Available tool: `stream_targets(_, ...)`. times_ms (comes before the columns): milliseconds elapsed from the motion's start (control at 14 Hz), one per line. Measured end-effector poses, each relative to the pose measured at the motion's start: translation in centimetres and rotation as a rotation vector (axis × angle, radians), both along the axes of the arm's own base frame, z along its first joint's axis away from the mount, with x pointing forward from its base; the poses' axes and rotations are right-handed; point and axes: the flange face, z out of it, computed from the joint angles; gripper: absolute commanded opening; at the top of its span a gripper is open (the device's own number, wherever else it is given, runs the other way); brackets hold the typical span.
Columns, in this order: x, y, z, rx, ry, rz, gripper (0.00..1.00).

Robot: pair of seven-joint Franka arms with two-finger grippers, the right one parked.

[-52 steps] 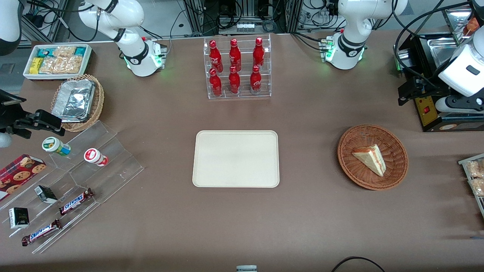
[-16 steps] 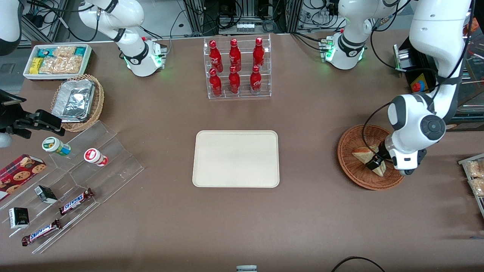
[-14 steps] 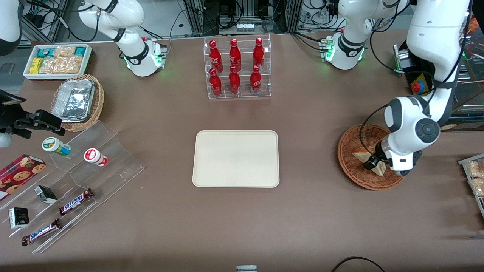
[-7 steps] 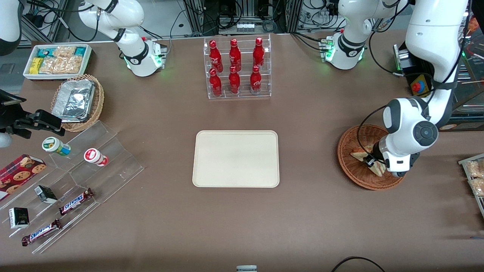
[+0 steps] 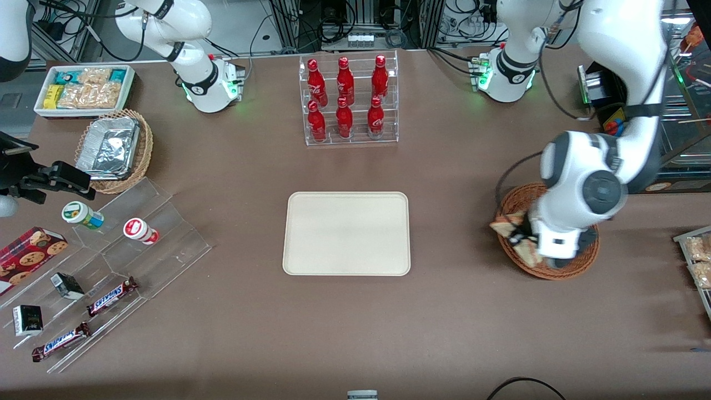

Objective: Place sandwich from basket to tray
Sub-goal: 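Lift the sandwich and carry it over the cream tray, then lower the sandwich onto the tray and open the left gripper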

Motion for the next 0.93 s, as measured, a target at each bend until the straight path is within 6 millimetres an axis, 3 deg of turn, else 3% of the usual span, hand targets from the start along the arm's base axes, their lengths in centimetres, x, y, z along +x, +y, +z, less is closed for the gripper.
stream_targets(214, -1.0, -6.4, -0.9, -0.005, 0.003, -0.091, 0.28)
stream_targets(643, -4.9, -20.3, -3.8, -0.009, 0.008, -0.319, 0.29)
stream_targets(786, -5.6, -24.0, -4.9, -0.017, 0.002, -0.401, 0.30)
stream_targets(929, -6.1, -26.1, -6.8, -0.020, 0.004, -0.465, 0.30)
